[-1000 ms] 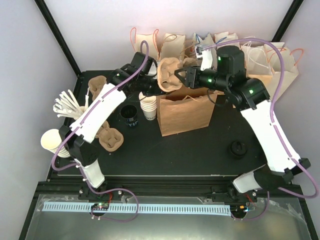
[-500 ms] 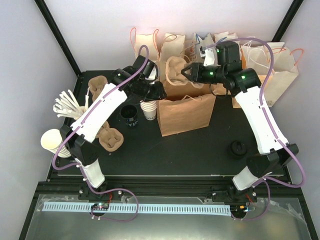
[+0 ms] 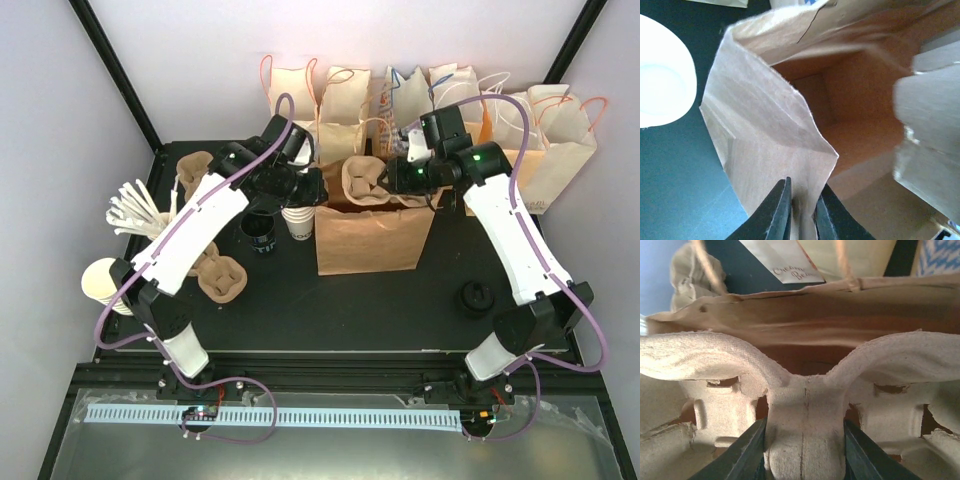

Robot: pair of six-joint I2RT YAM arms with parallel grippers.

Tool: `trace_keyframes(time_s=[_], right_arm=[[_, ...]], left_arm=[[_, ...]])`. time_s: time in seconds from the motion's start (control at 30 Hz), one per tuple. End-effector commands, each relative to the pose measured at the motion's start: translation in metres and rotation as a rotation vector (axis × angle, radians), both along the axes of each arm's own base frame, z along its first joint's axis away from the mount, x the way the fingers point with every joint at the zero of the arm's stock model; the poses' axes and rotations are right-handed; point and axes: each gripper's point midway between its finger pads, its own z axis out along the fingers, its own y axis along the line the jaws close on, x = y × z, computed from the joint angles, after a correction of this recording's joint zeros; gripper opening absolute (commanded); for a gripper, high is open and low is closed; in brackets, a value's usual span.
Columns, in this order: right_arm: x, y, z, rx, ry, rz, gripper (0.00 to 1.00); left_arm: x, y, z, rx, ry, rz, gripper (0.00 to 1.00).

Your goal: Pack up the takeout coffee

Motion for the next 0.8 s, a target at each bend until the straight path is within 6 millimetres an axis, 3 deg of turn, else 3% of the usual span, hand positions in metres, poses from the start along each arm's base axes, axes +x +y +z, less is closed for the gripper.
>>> trace_keyframes(time_s=[0.0,0.4,0.6,0.77], right_arm=[[-0.017,-0.021,-0.009,-0.108,0.013,-0.016,0.39],[-0.058,-0.043,-0.046,-0.288,0.087,-0.099,0.4],[-0.065,-0.033,-0.043,-0.299,0.022,-0.093,0.4],[-0.071,-0.021,-0.042,-0.279,-0.041,-0.023,0.4]], left_arm=[[-0.023,-0.003,0.015,-0.028,-0.002,-0.047,0.14],[-0.071,-0.034,0.022,-0.218,0.101,-0.056,0.09],[-0.102,-0.054,0.025,-0.39,0.266,-0.04,0.09],[-0.123,-0.063,0.04,-0.542,0.364,-0.002,0.1]])
